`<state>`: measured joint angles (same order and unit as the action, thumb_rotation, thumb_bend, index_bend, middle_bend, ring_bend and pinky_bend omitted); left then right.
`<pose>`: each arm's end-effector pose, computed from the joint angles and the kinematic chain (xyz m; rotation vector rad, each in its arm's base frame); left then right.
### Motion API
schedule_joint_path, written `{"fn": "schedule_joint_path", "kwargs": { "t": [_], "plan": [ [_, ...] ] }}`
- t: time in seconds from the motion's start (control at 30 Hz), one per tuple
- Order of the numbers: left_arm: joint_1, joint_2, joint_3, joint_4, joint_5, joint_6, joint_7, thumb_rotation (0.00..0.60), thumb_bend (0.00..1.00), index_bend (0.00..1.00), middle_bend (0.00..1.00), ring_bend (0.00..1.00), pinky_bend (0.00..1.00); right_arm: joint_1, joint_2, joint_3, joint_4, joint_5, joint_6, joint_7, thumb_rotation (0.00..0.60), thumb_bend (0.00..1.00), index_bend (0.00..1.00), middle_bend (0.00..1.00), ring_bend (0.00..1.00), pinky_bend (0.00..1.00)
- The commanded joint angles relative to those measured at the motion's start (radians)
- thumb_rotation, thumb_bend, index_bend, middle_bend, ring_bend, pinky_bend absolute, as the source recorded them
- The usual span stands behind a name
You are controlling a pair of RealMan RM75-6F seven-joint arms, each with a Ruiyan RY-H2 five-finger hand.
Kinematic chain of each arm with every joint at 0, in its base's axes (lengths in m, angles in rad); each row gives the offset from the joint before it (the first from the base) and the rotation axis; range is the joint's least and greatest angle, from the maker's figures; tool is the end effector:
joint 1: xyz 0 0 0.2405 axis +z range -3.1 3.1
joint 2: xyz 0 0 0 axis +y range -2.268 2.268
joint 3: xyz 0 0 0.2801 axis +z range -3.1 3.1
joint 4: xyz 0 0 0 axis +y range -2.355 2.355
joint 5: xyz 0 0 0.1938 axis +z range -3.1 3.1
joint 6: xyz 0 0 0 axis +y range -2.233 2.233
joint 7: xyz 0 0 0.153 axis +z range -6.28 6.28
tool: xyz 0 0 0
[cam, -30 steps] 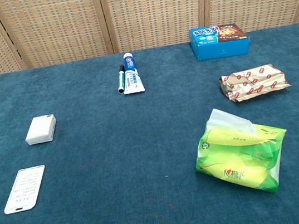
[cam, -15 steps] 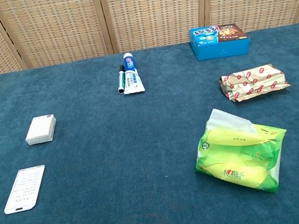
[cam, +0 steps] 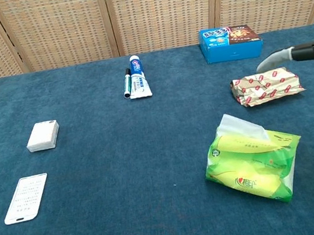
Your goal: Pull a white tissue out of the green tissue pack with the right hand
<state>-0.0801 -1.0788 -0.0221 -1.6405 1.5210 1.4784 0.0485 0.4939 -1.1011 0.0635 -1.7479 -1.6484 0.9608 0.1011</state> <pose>-0.3238 0.1832 0.1893 -1.4382 -0.8757 -0.8476 -0.2124 -0.2759 0.1026 2.0520 -1.0207 0.9776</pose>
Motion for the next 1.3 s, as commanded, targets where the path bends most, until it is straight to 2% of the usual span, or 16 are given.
{"fn": "schedule_joint_path", "kwargs": {
  "t": [0.03,0.23,0.43,0.57,0.77,0.9,1.07,1.3],
  "plan": [
    [-0.003,0.000,-0.002,-0.001,-0.006,-0.006,0.001,0.600,0.01,0.00,0.00,0.00,0.00,0.050,-0.063,0.034,-0.011,0.080,-0.064,-0.072,0.600,0.00,0.13,0.15,0.09,0.09],
    [-0.010,-0.002,-0.006,0.002,-0.026,-0.025,0.006,0.600,0.02,0.00,0.00,0.00,0.00,0.087,-0.139,0.055,-0.011,0.160,-0.090,-0.167,0.600,0.06,0.22,0.23,0.18,0.16],
    [-0.018,-0.003,-0.012,0.003,-0.046,-0.042,0.010,0.600,0.02,0.00,0.00,0.00,0.00,0.122,-0.201,0.070,0.023,0.233,-0.110,-0.245,0.600,0.14,0.34,0.37,0.30,0.33],
    [-0.021,-0.003,-0.015,0.004,-0.057,-0.050,0.009,0.600,0.02,0.00,0.00,0.00,0.00,0.136,-0.215,0.069,0.024,0.268,-0.128,-0.258,0.600,0.18,0.38,0.42,0.37,0.42],
    [-0.024,-0.004,-0.015,0.006,-0.061,-0.056,0.007,0.600,0.02,0.00,0.00,0.00,0.00,0.153,-0.224,0.067,0.023,0.291,-0.140,-0.278,0.600,0.27,0.47,0.52,0.46,0.48],
    [-0.023,-0.004,-0.015,0.004,-0.058,-0.053,0.008,0.600,0.02,0.00,0.00,0.00,0.00,0.158,-0.238,0.067,0.037,0.311,-0.131,-0.301,0.600,0.39,0.58,0.62,0.55,0.53],
    [-0.024,-0.004,-0.014,0.002,-0.058,-0.052,0.012,0.600,0.02,0.00,0.00,0.00,0.00,0.161,-0.233,0.060,0.030,0.322,-0.120,-0.311,0.600,0.63,0.66,0.68,0.61,0.56],
    [-0.023,-0.005,-0.012,-0.001,-0.057,-0.049,0.017,0.600,0.02,0.00,0.00,0.00,0.00,0.160,-0.219,0.051,0.009,0.294,-0.088,-0.301,0.600,0.65,0.66,0.69,0.61,0.56]
  ]
}}
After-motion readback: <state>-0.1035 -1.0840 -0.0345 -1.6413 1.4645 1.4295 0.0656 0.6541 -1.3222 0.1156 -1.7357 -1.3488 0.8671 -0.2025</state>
